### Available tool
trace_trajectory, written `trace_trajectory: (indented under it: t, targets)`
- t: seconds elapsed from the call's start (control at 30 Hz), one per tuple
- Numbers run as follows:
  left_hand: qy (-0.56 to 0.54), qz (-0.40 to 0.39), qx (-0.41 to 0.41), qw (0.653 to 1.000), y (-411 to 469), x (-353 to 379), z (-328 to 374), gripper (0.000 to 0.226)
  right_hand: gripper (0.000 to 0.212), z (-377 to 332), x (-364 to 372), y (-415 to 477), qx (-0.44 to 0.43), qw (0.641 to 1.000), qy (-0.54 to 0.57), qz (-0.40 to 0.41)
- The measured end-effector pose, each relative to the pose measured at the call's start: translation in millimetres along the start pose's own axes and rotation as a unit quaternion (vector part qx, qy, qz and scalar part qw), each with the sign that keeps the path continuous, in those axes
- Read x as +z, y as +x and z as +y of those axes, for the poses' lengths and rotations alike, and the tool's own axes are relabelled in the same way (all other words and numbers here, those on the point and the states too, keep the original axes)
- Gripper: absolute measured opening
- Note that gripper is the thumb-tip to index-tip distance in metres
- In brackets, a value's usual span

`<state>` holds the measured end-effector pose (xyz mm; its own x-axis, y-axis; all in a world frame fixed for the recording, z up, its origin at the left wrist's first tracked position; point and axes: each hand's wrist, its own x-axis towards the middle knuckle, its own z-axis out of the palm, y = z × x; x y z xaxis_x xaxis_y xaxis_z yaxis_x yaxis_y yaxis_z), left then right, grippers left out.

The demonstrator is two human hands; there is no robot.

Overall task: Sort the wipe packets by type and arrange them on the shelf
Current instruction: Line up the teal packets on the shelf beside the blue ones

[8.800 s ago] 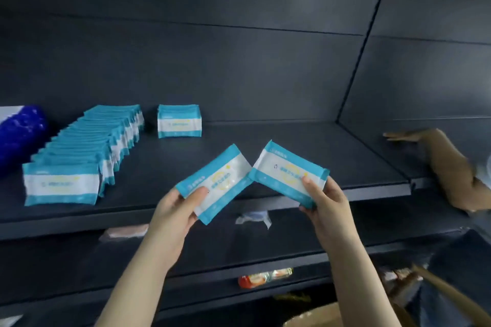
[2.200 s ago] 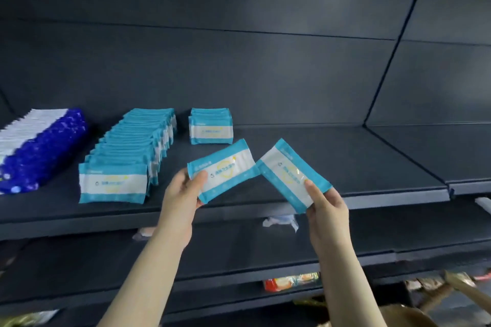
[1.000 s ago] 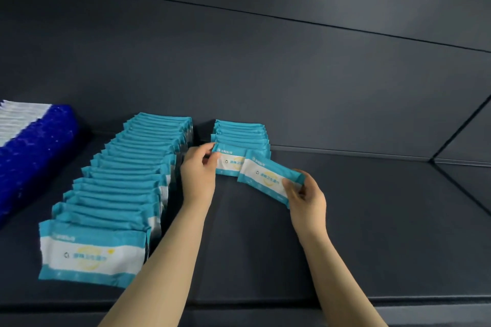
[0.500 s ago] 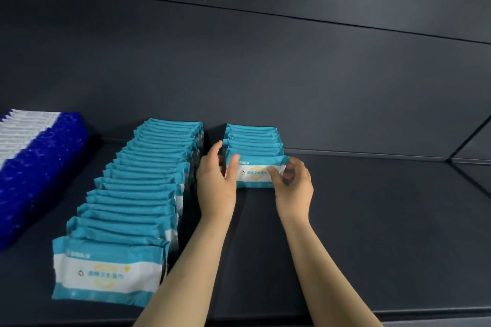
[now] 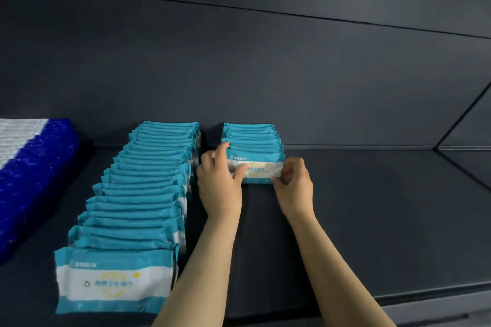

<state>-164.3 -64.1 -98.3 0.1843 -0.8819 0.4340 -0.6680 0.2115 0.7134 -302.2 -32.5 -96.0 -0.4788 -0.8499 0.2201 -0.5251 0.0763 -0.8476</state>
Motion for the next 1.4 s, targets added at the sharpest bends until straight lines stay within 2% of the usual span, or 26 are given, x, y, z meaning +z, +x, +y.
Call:
trace_trajectory:
  t: [0.1,0.2,0.33,0.47,0.63,0.77,1.0,1.07,1.17,1.4]
  targets:
    - [-0.058,-0.011,-0.019,0.998,-3,-3,1,0.065,0.031,1,-7,-4,0.034,0.999,0.032,0.002]
    - [-0.118,-0.013,-0.052,0.992,-10,-13,8,0.071,0.043,-3,-23,-22,0.070,0.991,0.112,0.027]
    - [-0.200,-0.029,-0.022,0.979,-38,-28,22,0.067,0.047,-6,-60,-65,0.080,0.962,0.252,0.063]
    - [-0.329,-0.150,-0.060,0.931,-87,-50,51,0.059,0.044,1,-111,-113,0.082,0.939,0.319,0.103]
    - [-0.368,-0.302,-0.071,0.876,-153,-64,100,0.053,0.052,20,-184,-181,0.079,0.935,0.304,0.162]
    - [-0.374,-0.380,-0.038,0.845,-225,-67,136,0.047,0.049,48,-246,-248,0.097,0.937,0.268,0.204]
    - [-0.329,-0.504,-0.008,0.799,-385,-69,178,0.051,0.078,121,-345,-408,0.208,0.907,0.226,0.290]
    - [-0.315,-0.527,0.001,0.789,-417,-61,174,0.053,0.073,142,-357,-441,0.232,0.901,0.206,0.305]
    - [-0.271,-0.587,0.013,0.763,-477,-49,175,0.056,0.056,184,-380,-503,0.288,0.873,0.185,0.349]
    - [-0.178,-0.697,0.018,0.695,-576,-12,172,0.058,0.057,250,-406,-602,0.403,0.787,0.197,0.424]
